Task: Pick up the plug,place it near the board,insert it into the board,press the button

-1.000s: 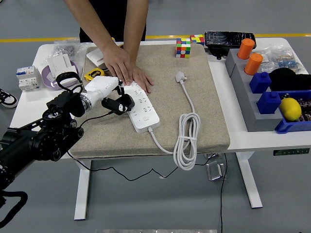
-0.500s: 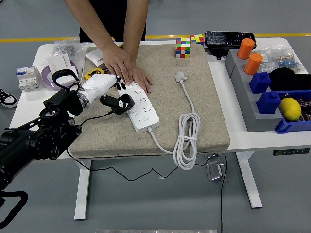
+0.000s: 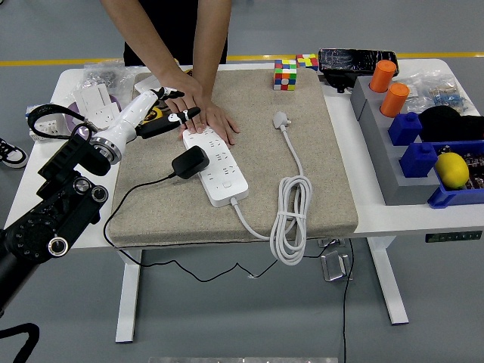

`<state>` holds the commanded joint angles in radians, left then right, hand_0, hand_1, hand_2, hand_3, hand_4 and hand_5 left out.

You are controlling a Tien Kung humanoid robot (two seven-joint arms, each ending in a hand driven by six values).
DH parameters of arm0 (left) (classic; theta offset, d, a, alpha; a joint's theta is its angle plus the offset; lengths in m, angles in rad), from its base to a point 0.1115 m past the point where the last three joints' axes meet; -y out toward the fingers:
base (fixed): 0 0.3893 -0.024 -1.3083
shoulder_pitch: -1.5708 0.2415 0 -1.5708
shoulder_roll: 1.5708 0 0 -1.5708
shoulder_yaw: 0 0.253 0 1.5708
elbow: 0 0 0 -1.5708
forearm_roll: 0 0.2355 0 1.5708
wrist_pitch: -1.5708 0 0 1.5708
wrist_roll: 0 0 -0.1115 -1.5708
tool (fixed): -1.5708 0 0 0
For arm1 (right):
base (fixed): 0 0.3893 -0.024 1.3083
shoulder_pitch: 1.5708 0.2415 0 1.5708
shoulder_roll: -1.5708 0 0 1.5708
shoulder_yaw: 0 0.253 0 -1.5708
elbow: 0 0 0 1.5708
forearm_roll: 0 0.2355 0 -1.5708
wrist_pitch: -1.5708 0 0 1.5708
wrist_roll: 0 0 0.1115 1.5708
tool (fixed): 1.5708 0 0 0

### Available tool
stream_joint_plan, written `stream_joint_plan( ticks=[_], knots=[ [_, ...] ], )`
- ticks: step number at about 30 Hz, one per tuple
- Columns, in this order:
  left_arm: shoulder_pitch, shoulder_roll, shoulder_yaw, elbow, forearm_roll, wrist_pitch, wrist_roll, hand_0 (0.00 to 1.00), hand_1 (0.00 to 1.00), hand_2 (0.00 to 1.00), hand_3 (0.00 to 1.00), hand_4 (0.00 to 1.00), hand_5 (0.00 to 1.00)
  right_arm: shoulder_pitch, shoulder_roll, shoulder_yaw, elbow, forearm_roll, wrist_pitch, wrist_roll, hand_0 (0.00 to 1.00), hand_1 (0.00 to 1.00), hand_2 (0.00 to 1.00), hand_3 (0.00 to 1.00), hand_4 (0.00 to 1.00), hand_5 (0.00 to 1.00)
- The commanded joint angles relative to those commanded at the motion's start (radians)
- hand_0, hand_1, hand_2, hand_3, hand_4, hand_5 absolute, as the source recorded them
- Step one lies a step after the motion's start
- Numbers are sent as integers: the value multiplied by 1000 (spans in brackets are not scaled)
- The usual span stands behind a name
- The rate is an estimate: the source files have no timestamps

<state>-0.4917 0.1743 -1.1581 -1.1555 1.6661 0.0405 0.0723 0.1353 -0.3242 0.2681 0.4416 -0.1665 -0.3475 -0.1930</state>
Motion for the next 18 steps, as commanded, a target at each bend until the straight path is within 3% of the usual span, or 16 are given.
stream_joint_plan(
  ticks=[1,4,9,18],
  knots=[
    [19,0,-6,-31,-24,-3,8,980,994,969,931,998,998,-1,0,2,0,0,0,0,894,811,779,812,998,998],
    [91,6,-18,-127,-115,-19,41,980,994,969,931,998,998,0,1,9,0,-3,0,0,894,811,779,812,998,998],
    [175,23,-3,-232,-205,-54,79,993,993,965,936,998,998,2,2,15,0,-4,0,0,894,811,779,812,998,998],
    [232,41,26,-217,-170,-68,86,998,986,949,928,998,998,-4,3,14,-1,-4,0,0,893,811,779,811,998,998]
  ],
)
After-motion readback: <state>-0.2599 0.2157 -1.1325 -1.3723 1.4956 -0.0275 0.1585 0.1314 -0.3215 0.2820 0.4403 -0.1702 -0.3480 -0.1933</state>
